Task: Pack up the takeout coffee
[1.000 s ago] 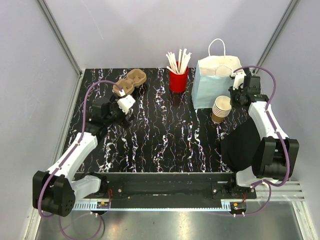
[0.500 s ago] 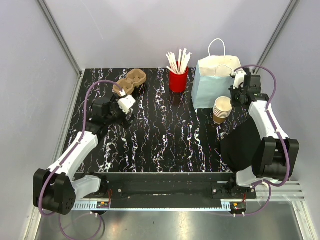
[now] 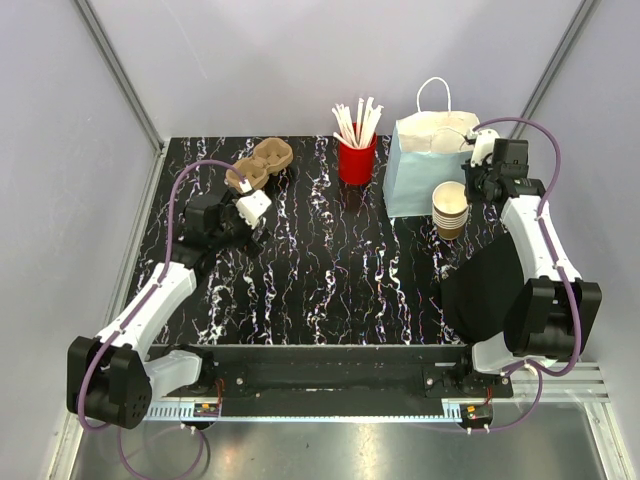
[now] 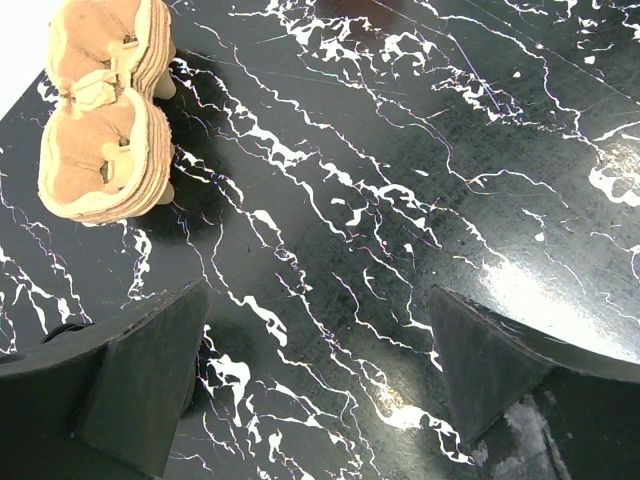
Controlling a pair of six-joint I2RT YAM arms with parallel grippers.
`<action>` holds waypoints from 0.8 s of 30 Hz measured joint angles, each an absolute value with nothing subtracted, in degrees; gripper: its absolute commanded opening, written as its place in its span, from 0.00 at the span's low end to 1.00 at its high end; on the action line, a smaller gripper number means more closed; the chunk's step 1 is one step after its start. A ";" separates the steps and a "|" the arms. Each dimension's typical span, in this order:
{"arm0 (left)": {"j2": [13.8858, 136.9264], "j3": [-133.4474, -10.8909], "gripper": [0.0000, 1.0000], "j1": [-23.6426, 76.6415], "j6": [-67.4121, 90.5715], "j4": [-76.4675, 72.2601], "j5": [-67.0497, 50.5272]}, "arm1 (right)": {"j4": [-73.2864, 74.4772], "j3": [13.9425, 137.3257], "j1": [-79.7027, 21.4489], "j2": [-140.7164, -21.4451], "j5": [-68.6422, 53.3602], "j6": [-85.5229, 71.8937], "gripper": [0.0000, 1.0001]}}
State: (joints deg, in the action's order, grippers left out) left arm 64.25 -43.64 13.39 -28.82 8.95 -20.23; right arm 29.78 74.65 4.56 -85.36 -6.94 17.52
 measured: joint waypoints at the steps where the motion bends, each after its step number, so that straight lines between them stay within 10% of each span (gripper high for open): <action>1: 64.25 -43.64 0.99 13.34 -28.82 8.93 -20.36 | 29.85 74.65 4.56 -85.36 -6.96 17.52 0.00; 24: 64.66 -43.64 0.99 13.13 -28.45 8.95 -21.08 | 38.96 82.54 4.56 -79.29 -6.15 18.55 0.00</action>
